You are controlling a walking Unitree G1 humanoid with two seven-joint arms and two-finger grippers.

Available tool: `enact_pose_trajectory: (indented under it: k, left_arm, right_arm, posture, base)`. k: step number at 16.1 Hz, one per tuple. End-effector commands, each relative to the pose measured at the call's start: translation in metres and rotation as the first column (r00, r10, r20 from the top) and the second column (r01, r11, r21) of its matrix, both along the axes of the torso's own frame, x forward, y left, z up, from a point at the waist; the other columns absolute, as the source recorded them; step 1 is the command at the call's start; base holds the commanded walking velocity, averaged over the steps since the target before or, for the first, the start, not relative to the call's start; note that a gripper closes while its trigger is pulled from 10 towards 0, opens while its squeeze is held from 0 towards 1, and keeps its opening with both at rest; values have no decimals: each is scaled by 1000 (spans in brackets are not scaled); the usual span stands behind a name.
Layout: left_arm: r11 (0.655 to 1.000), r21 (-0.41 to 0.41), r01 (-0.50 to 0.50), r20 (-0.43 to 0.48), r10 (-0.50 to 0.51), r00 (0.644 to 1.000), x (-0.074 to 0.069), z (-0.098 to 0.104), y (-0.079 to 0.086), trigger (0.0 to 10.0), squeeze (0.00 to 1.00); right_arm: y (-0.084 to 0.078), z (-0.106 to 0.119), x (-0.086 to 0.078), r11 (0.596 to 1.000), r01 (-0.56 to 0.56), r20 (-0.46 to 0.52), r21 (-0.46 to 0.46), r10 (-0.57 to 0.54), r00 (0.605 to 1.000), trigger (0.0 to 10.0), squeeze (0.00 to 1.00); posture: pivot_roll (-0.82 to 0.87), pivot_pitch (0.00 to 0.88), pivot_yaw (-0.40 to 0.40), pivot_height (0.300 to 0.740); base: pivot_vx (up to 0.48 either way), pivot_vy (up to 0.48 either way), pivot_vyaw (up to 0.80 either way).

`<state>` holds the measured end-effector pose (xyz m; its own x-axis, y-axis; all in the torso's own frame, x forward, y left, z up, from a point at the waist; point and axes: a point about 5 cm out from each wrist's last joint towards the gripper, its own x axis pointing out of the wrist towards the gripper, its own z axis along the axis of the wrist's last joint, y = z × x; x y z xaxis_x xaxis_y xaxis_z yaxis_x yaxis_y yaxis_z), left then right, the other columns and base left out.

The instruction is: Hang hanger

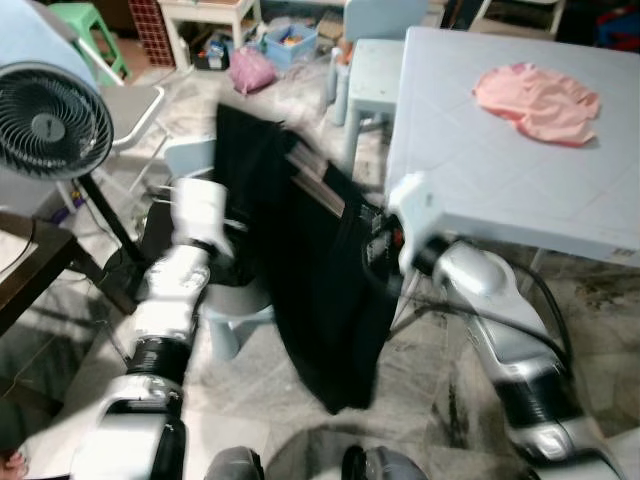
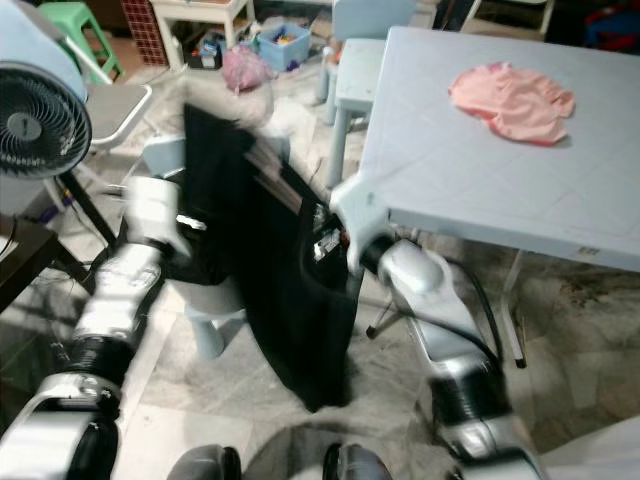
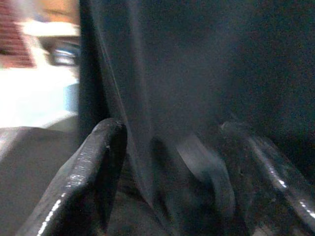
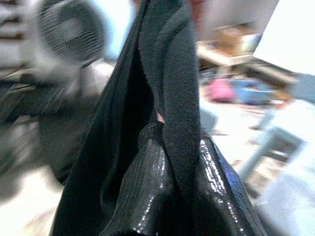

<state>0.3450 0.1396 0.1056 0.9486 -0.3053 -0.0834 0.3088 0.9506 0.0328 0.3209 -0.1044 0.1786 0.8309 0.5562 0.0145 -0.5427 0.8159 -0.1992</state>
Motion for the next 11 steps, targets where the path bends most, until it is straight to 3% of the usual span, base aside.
enact_pose_trajectory:
  k: [1,2,4,6,7,11]
  left_arm:
    - [995,3,96,7,-96,995,-4,2,-15,10000,1000]
    - [992,-1,126,19,-126,992,-6,3,-21,10000,1000]
    - [996,38,77,56,-79,995,-3,7,-17,10000,1000]
    - [999,-24,44,74,-42,996,3,18,-11,10000,608]
    - [998,-29,51,82,-48,995,4,21,-11,10000,0]
    - [999,-39,34,113,-29,993,10,32,-14,10000,0]
  right_arm:
    - [-1,28,8,995,66,123,77,-75,990,10000,0]
    - [7,35,10,986,65,113,151,-82,990,10000,0]
    - [15,35,9,983,39,99,178,-57,993,10000,0]
    - [25,31,1,977,-38,64,210,26,998,10000,0]
    - [27,31,0,976,-51,63,210,39,997,10000,0]
    - [44,19,-14,971,-166,36,173,162,986,10000,0]
  posture:
    - [-61,71,1,740]
    - [-61,71,1,740]
    - [-58,73,-3,740]
    - [-61,75,-3,740]
    - [-67,76,-4,740]
    - [-72,77,-1,740]
  base:
    - [0,0,0]
    - [0,0,0]
    - [0,0,0]
    - [0,0,0]
    - [0,0,0]
    - [0,0,0]
